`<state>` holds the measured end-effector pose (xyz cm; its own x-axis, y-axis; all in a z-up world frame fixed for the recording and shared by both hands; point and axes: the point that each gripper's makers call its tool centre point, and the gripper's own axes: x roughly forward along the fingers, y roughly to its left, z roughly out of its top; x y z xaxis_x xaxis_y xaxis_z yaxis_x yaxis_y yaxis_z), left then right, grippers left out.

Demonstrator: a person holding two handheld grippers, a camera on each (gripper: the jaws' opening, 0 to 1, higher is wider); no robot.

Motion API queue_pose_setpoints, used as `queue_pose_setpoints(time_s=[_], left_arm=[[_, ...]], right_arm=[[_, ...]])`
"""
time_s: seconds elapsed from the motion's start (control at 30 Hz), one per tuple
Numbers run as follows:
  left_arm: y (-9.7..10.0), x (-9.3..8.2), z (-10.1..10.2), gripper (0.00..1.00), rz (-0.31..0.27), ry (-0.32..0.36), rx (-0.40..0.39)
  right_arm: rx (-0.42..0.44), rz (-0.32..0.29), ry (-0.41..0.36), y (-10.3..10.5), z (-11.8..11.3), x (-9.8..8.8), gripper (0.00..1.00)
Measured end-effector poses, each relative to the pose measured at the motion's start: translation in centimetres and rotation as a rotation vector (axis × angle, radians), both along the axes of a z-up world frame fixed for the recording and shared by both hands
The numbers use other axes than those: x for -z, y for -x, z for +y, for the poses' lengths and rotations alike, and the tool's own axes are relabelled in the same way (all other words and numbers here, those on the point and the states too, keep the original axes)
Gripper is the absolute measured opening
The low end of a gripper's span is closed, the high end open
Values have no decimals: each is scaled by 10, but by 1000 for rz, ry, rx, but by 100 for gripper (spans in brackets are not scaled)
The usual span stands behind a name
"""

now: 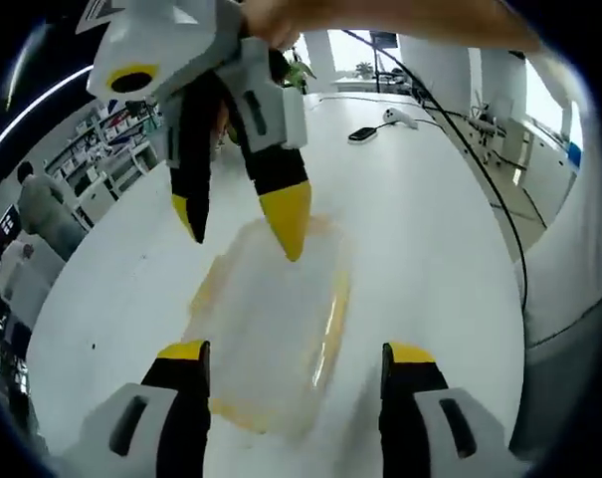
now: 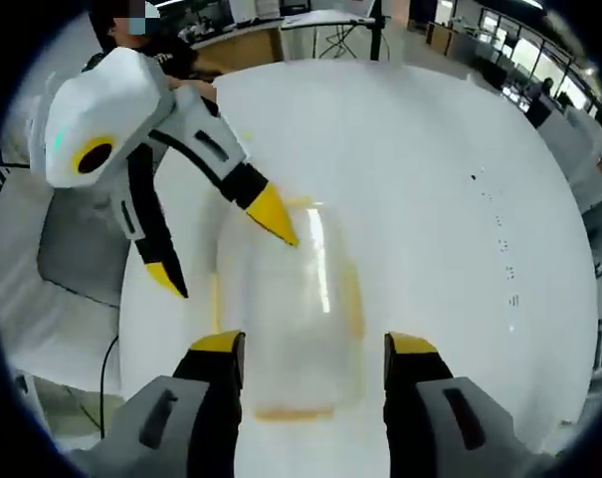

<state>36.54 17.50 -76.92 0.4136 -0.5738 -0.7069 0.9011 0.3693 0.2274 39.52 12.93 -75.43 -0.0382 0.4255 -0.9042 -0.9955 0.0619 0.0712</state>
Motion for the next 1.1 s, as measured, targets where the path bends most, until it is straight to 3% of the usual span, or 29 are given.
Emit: queue_pose_setpoints(time_s=[0.17,0.27,0.57,0.67,0.77,0.9,0.97,1.1], left_arm=[[-20,-12,14,80,-43,-14,-17],[-27,-12,20,82,-45,-25,-13],[-33,17,28,92,26,-128,34],[-37,18,22,91,-1,-137,69],[-34,19,15,91,23,-117,94],[-32,23,16,79,23,-147,118],[-22,28,18,71,83,-161,129],[-29,29,23,70,62,-160,126]], right_arm=[[-14,-23,-9,12,-12,3,66],[-31,-25,2,17,-20,10,70],[-16,-21,-4,17,-32,25,86],[-16,-21,26,17,-37,32,86],[-14,-24,28,15,-37,36,84],[5,-47,32,8,-38,39,73],[20,-48,32,7,-37,38,70],[26,-55,39,7,-36,39,69]])
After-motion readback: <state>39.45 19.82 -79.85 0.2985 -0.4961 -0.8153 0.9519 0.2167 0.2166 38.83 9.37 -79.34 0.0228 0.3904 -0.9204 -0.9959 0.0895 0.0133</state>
